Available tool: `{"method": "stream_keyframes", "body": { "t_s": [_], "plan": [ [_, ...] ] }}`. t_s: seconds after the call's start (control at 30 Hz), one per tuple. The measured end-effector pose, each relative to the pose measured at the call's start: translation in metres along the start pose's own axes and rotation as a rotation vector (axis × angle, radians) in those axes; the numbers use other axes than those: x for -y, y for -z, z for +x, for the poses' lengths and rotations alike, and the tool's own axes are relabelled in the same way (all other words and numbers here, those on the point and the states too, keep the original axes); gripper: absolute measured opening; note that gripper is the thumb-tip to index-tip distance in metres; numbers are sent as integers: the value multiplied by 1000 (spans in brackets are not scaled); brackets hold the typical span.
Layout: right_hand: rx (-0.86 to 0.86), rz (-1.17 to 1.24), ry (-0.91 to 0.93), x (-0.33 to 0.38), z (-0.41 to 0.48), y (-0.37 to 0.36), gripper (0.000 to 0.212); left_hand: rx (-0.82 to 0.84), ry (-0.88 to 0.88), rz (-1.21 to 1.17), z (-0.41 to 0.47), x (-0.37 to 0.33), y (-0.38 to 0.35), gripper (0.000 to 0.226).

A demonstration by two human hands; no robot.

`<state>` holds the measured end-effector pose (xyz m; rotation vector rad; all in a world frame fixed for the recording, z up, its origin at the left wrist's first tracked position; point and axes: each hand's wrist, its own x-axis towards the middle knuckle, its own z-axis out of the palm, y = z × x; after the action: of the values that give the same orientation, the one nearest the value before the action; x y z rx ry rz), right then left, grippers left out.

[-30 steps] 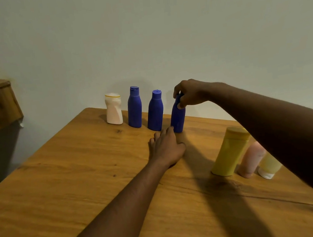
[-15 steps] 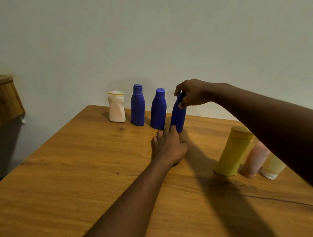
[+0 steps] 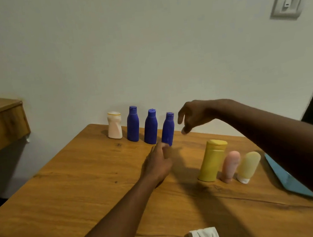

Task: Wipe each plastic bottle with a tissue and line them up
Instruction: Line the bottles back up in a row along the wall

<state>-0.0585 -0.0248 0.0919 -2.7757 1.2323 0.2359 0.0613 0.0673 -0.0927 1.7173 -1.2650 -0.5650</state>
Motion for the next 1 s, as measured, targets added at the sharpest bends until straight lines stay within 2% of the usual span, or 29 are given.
{"method": "stream_keyframes", "body": {
  "t_s": [0.1,0.23,0.3,0.43,0.53,0.83,1.0],
  "plan": [
    [89,-50,-28,2,-32,-3,56,-17,-82,-21,-26,-11,-1,34],
    [116,-94,-60,-3,-63,-14,63,8,-147,-37,-58,-39,-9,29],
    [108,-124,-64,-7,-68,-23,59,7,-156,-42,-66,-45,-17,27],
    [24,-155,-25,-13,-75,-35,38,20,-149,-45,-79,-53,-28,24],
    [-18,-149,7,-17,-73,-36,34,39,-133,-47,-81,-52,-33,26],
    [-98,-87,15,-33,-29,-28,51,110,-136,-34,-49,-39,-37,33],
    [-138,-54,22,-39,12,-23,56,142,-132,34,-15,-32,-38,49]
  ]
}}
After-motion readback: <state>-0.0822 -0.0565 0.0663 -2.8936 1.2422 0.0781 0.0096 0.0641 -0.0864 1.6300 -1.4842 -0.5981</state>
